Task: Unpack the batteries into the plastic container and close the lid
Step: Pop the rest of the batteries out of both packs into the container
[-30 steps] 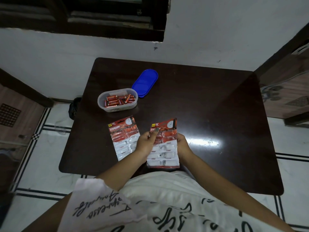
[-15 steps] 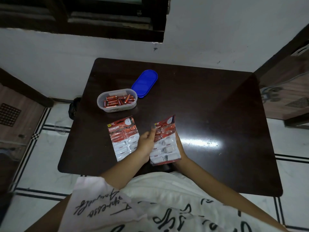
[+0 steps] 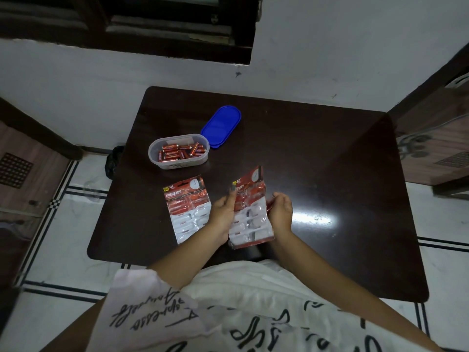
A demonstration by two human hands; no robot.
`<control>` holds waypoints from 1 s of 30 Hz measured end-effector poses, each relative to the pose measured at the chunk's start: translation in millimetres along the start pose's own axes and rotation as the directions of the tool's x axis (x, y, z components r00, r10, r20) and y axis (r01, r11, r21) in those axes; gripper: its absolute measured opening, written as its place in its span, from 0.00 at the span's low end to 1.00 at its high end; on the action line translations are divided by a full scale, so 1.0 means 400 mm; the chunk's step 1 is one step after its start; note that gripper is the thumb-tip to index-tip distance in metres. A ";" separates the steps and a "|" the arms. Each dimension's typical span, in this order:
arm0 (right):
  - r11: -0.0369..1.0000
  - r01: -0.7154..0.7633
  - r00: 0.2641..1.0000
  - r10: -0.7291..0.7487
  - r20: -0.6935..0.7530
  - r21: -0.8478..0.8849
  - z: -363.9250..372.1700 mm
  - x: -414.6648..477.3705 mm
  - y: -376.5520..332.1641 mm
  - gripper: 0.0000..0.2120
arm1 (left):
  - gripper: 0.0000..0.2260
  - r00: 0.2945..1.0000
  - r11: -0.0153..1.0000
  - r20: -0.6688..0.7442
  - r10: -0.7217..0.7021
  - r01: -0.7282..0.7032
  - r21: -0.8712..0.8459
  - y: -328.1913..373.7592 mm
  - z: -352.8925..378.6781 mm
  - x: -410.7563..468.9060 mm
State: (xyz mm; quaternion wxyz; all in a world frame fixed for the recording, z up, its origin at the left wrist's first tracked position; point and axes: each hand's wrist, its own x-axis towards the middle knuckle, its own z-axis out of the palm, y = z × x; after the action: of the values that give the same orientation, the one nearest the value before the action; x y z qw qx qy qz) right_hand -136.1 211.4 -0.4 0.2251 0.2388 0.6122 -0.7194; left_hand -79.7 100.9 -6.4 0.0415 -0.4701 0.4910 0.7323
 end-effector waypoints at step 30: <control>0.916 -0.348 0.826 0.400 0.397 -0.200 0.002 -0.025 0.046 0.17 | 0.22 0.948 0.827 -0.138 0.286 -0.172 0.536 0.000 -0.060 0.030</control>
State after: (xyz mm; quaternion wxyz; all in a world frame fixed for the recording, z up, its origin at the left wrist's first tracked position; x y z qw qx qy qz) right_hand -117.1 208.0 -8.2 0.5049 0.1757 0.5301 -0.6582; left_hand -70.7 77.8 -17.0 0.0251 -0.4541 0.7241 0.5184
